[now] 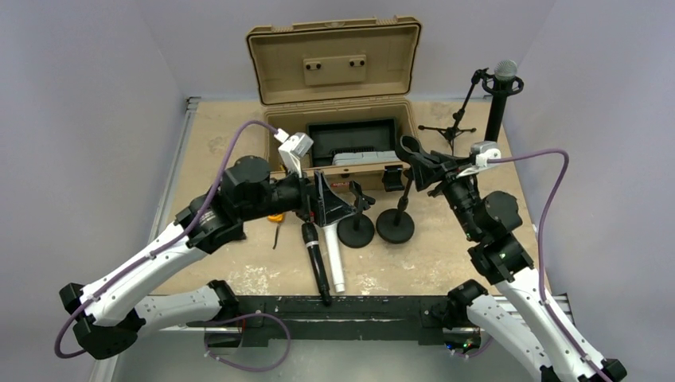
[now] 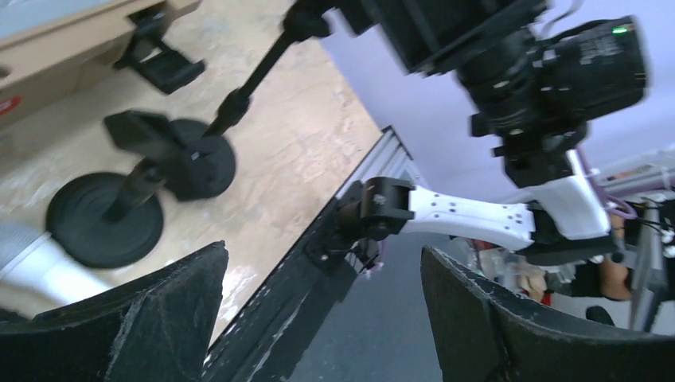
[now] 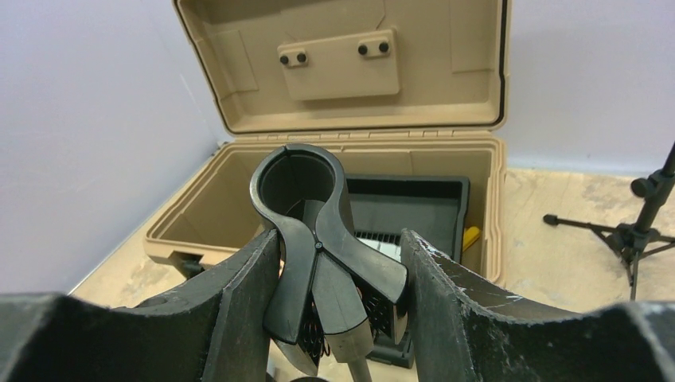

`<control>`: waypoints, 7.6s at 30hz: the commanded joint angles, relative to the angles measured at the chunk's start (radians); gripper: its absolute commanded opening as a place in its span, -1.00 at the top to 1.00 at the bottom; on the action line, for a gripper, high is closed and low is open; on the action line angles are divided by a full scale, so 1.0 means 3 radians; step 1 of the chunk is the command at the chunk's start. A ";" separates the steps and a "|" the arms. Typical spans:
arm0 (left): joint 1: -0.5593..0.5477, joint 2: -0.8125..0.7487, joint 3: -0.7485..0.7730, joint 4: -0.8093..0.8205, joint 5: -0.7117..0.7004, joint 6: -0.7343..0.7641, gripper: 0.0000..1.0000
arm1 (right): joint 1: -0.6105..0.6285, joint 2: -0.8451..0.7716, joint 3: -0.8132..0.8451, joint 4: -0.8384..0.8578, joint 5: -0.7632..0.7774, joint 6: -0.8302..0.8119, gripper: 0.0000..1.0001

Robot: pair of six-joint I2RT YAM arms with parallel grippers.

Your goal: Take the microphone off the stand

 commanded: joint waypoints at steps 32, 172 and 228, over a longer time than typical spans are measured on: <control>0.0005 0.1715 0.1546 0.0171 0.0615 -0.0050 -0.79 | 0.0006 -0.0416 0.0790 -0.0643 0.0048 0.0554 -0.57; -0.0954 0.4773 0.4100 0.1561 0.1297 -0.1583 1.00 | 0.0005 -0.1002 0.1433 -0.0629 0.0508 0.0454 -0.57; -0.0123 0.0334 0.1179 -0.0790 -0.1257 0.2104 -1.00 | -0.0107 0.1365 0.1640 -0.0579 0.2064 0.0061 -0.97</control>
